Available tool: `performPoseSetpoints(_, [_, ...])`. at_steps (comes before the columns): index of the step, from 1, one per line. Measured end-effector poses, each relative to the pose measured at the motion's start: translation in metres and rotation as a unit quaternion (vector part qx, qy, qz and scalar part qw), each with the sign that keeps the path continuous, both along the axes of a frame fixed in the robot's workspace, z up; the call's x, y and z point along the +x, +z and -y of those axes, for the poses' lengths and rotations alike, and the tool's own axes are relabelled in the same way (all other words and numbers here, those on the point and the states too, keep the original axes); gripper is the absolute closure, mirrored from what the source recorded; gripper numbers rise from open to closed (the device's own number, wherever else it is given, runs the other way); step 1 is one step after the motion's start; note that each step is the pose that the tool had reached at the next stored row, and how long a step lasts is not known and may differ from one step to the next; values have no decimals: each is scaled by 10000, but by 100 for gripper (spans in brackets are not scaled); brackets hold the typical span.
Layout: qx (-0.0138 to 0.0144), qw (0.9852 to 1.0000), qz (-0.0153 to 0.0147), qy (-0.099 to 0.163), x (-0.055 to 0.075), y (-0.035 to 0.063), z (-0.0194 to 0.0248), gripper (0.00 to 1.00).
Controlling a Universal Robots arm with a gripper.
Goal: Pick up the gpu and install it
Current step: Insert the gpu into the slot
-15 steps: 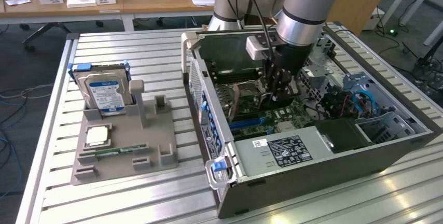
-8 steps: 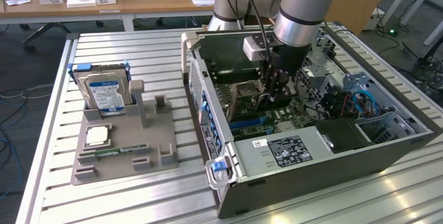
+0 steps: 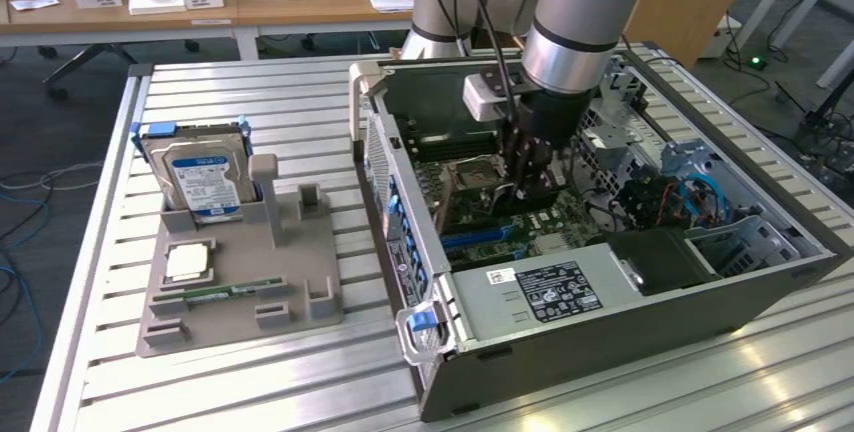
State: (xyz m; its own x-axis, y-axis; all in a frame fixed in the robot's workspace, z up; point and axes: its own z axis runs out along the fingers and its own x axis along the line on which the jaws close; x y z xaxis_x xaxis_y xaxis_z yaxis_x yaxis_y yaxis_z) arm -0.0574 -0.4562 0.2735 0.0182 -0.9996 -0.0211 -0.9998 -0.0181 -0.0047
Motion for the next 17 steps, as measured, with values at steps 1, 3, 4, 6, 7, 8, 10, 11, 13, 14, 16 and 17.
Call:
performPoseSetpoints(1, [0, 10000, 0, 2, -8, -1, 1, 74])
performPoseSetpoints(3, [0, 10000, 0, 7, -23, -4, 2, 74])
performPoseSetpoints(4, [0, 10000, 0, 9, -29, -6, 3, 74])
performPoseSetpoints(6, [-1, 10000, 0, 13, -39, -12, 5, 74])
performPoseSetpoints(7, [-1, 10000, 0, 15, -44, -16, 6, 74])
performPoseSetpoints(8, [0, 10000, 0, 18, -48, -22, 7, 74])
performPoseSetpoints(10, [0, 10000, 0, 22, -57, -32, 7, 74])
performPoseSetpoints(11, [-1, 10000, 0, 24, -61, -37, 7, 74])
performPoseSetpoints(13, [0, 10000, 0, 29, -69, -46, 7, 74])
performPoseSetpoints(14, [-1, 10000, 0, 31, -73, -48, 7, 74])
performPoseSetpoints(16, [-1, 10000, 0, 36, -80, -53, 7, 74])
performPoseSetpoints(17, [-1, 10000, 0, 38, -84, -56, 7, 74])
